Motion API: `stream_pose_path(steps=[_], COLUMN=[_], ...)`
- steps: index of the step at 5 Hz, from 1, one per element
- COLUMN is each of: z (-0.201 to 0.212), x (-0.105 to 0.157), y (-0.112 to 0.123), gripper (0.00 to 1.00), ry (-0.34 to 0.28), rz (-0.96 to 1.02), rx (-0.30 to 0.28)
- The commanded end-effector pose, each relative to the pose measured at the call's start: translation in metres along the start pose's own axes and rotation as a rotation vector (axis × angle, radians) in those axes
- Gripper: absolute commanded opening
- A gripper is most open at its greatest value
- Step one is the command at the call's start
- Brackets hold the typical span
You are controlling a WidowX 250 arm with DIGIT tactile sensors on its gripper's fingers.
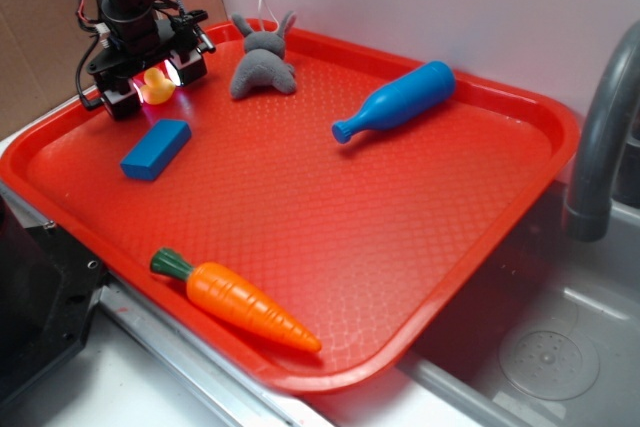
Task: Grab the yellow duck.
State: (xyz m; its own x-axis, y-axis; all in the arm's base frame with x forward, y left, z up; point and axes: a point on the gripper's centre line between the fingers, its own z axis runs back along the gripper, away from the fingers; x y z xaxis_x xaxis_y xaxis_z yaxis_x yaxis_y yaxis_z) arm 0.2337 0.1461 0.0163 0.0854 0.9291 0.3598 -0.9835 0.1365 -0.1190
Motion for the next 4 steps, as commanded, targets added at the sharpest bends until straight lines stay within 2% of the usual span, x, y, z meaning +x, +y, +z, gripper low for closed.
stream_pose_path(steps=[1, 2, 3, 4], z=[0.049, 0.087, 0.123, 0.162], x=[-0.014, -0.028, -0.045, -0.063], y=[-0.015, -0.021, -0.018, -0.006], gripper=[0.0, 0.0, 0.0, 0.0], ry=[0.18, 0.255, 0.303, 0.412], rz=[-0.285, -0.527, -0.763, -0.998], rx=[-0.03, -0.073, -0.149, -0.201])
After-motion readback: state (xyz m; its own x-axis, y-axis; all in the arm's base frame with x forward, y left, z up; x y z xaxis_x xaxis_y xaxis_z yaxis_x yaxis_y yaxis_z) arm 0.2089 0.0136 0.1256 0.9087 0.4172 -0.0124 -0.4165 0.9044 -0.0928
